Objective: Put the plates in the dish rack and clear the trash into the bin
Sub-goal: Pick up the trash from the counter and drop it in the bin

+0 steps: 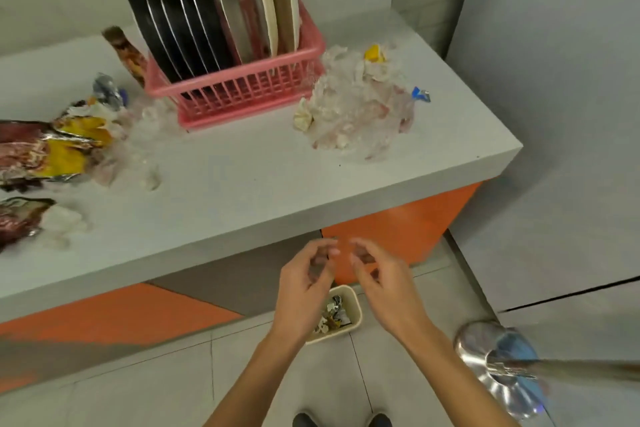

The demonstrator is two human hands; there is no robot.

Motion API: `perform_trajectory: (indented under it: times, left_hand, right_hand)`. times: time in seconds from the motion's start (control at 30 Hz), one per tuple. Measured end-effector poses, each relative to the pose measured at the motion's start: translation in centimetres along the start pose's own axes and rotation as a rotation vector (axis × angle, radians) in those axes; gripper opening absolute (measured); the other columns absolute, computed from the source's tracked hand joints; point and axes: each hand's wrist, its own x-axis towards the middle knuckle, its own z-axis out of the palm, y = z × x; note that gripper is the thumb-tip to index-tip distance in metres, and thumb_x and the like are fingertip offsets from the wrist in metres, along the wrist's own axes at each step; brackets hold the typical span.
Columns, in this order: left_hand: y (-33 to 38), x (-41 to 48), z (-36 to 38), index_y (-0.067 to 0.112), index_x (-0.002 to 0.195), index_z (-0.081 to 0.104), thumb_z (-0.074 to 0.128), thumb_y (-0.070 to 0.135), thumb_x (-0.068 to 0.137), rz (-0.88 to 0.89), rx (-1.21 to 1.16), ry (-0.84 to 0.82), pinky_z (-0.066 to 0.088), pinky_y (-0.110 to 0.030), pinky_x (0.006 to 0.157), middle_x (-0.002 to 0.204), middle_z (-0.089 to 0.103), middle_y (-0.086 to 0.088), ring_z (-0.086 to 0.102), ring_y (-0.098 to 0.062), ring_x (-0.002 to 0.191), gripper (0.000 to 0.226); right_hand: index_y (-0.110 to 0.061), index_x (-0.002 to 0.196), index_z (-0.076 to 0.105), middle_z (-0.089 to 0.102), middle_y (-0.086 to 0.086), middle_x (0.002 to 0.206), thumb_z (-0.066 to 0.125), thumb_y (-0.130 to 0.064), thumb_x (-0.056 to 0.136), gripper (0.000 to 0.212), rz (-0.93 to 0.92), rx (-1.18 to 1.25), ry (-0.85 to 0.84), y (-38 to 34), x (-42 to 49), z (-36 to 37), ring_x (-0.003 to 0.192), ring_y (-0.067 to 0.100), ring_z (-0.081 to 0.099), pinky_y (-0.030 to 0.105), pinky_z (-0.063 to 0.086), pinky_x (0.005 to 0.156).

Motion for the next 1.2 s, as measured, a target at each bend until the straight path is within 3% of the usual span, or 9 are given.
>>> perform_trajectory:
  times: [0.13,0.3,0.53,0.67,0.73,0.83,0.97,1.07,1.2]
  left_hand:
    - [4.2,-2.0,0.0,0.029,0.117,0.063,0.058,0.009,0.094,-0.094,-0.129,0.049,0.052,-0.031,0.085,0.106,0.07,0.009,0.065,-0.018,0.095,0.031]
    - [7.2,-3.2,-0.2,0.026,0.121,0.059,0.054,0.009,0.096,-0.201,-0.258,0.092,0.05,-0.032,0.07,0.108,0.07,0.007,0.066,-0.019,0.095,0.031]
    - [9.2,-2.7,-1.4,0.024,0.111,0.062,0.055,0.006,0.094,-0.154,-0.229,0.051,0.05,-0.026,0.067,0.104,0.071,0.005,0.067,-0.011,0.087,0.026]
    - [8.4,0.8,-3.0,0.025,0.122,0.058,0.056,0.015,0.095,-0.016,0.092,0.008,0.048,-0.014,0.081,0.12,0.06,0.015,0.058,0.003,0.099,0.028]
    - [7.7,4.1,-4.3,0.024,0.132,0.053,0.057,0.019,0.095,0.026,0.256,-0.011,0.044,-0.019,0.089,0.131,0.053,0.013,0.053,-0.004,0.113,0.037]
    - [6.6,9.7,-6.1,0.02,0.139,0.048,0.057,0.019,0.095,0.057,0.419,-0.038,0.038,-0.023,0.095,0.142,0.045,0.003,0.048,-0.017,0.125,0.045]
    - [4.9,16.2,-7.4,0.017,0.148,0.035,0.056,0.029,0.095,0.033,0.666,-0.129,0.036,-0.038,0.108,0.153,0.031,-0.006,0.037,-0.024,0.136,0.057]
    - [3.7,19.5,-8.1,0.019,0.153,0.023,0.052,0.04,0.097,-0.066,0.83,-0.209,0.034,-0.045,0.109,0.159,0.019,-0.008,0.029,-0.029,0.141,0.066]
    - [2.2,20.8,-7.1,0.016,0.154,0.016,0.038,0.046,0.1,-0.056,1.101,-0.306,0.042,-0.04,0.098,0.148,0.035,-0.013,0.045,-0.031,0.126,0.065]
  right_hand:
    - [-0.03,0.132,0.056,0.062,-0.024,0.105,0.054,-0.032,0.098,0.034,0.057,0.108,0.002,-4.5,-2.0,-3.4,0.1,-0.013,0.056,0.004,0.042,0.081]
    - [-0.029,0.139,0.05,0.058,-0.014,0.126,0.054,-0.035,0.097,0.042,0.069,0.117,-0.018,-6.4,-2.9,-5.9,0.109,-0.008,0.055,0.013,0.043,0.087]
    - [-0.03,0.114,0.063,0.061,-0.021,0.112,0.062,-0.018,0.094,0.023,0.005,0.098,0.003,-7.4,-1.9,-8.6,0.097,-0.008,0.059,0.012,0.047,0.08]
    - [-0.024,0.097,0.068,0.07,0.0,0.093,0.06,-0.008,0.093,0.018,0.197,0.191,-0.025,-5.3,1.7,-10.8,0.085,0.014,0.067,0.028,0.051,0.064]
    - [-0.024,0.095,0.067,0.069,0.006,0.097,0.06,-0.012,0.094,0.014,0.252,0.152,-0.015,-4.2,3.7,-11.7,0.081,0.014,0.069,0.025,0.05,0.057]
    - [-0.02,0.102,0.066,0.067,0.005,0.102,0.059,-0.014,0.093,0.012,0.296,0.118,0.011,-3.4,6.6,-12.3,0.082,0.018,0.071,0.029,0.053,0.06]
    - [-0.012,0.122,0.055,0.066,0.009,0.104,0.06,-0.016,0.093,0.029,0.387,0.141,0.026,-3.6,10.3,-11.9,0.085,0.024,0.07,0.029,0.049,0.059]
    - [-0.013,0.133,0.047,0.063,0.008,0.111,0.063,-0.02,0.093,0.044,0.397,0.146,0.068,-4.3,13.0,-11.2,0.082,0.025,0.07,0.034,0.053,0.064]
    - [-0.018,0.131,0.047,0.061,0.004,0.114,0.067,-0.032,0.09,0.048,0.373,0.051,0.121,-6.0,16.5,-10.4,0.068,0.023,0.071,0.026,0.052,0.06]
